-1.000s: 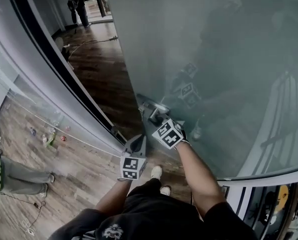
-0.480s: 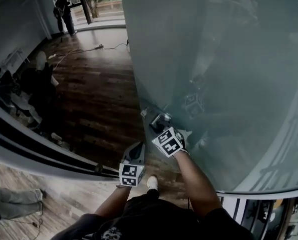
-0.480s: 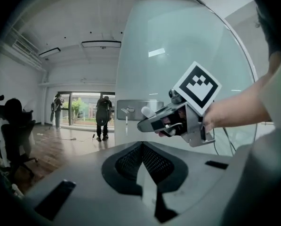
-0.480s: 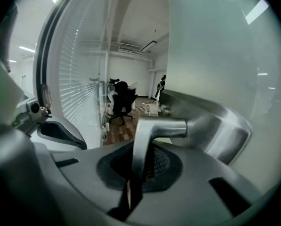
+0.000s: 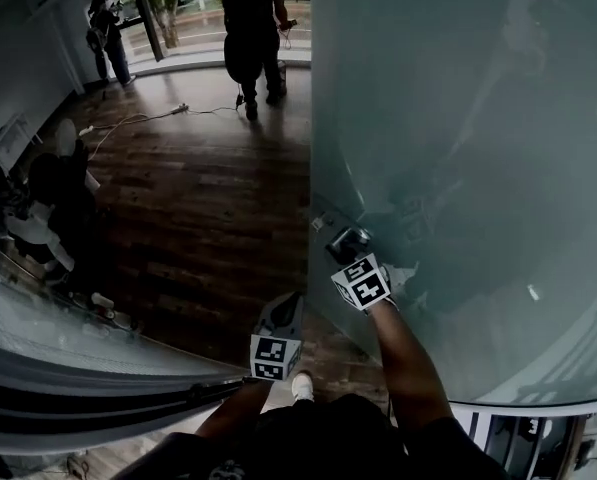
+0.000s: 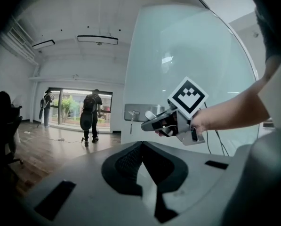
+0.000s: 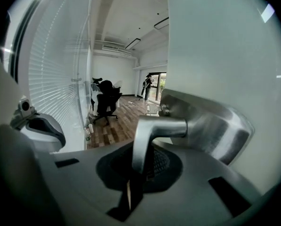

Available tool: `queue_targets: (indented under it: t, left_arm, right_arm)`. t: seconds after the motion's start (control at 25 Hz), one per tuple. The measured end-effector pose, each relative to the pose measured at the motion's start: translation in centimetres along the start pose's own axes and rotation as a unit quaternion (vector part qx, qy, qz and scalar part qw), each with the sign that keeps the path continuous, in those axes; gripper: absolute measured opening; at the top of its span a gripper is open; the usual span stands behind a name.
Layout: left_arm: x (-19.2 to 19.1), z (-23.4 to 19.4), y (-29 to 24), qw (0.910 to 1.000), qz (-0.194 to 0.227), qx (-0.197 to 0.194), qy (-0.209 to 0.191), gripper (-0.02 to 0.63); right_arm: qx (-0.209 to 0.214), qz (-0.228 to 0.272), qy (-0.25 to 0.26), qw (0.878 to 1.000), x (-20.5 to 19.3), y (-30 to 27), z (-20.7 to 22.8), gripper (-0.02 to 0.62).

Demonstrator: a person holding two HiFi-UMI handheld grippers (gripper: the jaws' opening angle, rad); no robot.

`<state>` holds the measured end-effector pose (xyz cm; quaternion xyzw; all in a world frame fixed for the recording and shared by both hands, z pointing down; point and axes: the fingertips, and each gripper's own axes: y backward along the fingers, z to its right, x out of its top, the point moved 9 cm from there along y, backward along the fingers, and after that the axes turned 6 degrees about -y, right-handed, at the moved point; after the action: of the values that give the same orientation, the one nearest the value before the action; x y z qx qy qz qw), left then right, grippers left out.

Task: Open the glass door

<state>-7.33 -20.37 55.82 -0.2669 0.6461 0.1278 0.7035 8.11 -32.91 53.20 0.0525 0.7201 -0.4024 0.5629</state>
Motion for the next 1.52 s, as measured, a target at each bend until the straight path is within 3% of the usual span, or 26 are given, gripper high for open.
queue_targets:
  t: [0.24, 0.64, 0.84, 1.12, 1.52]
  left_arm:
    - [0.3, -0.6, -4.3, 0.9997, -0.003, -0.024, -0.004, 0.006]
    - [1.6, -0.9, -10.5, 0.9998, -0.017, -0.001, -0.004, 0.006]
    - [3.4, 0.2, -15.5, 0.9999, -0.011, 0.004, -0.011, 0.006]
    - [1.6, -1.1, -18.5, 0.9998, -0.013, -0.001, -0.014, 0.006]
    - [0.9, 0.9, -23.4, 0.9994, -0.033, 0.005, -0.005, 0.006]
  right_arm:
    - [-0.044, -0.003, -0.027, 0.999, -0.3, -1.8, 7.1, 0.018]
    - [-0.116, -0.006, -0.073, 0.991, -1.5, -1.8, 21.0, 0.018]
    - [-0.146, -0.006, -0.102, 0.984, -1.4, -0.8, 29.7, 0.017]
    - [-0.195, -0.008, -0.134, 0.972, -4.2, -1.3, 36.4, 0.017]
    - [-0.252, -0.031, -0.171, 0.952, -7.6, 2.6, 47.5, 0.017]
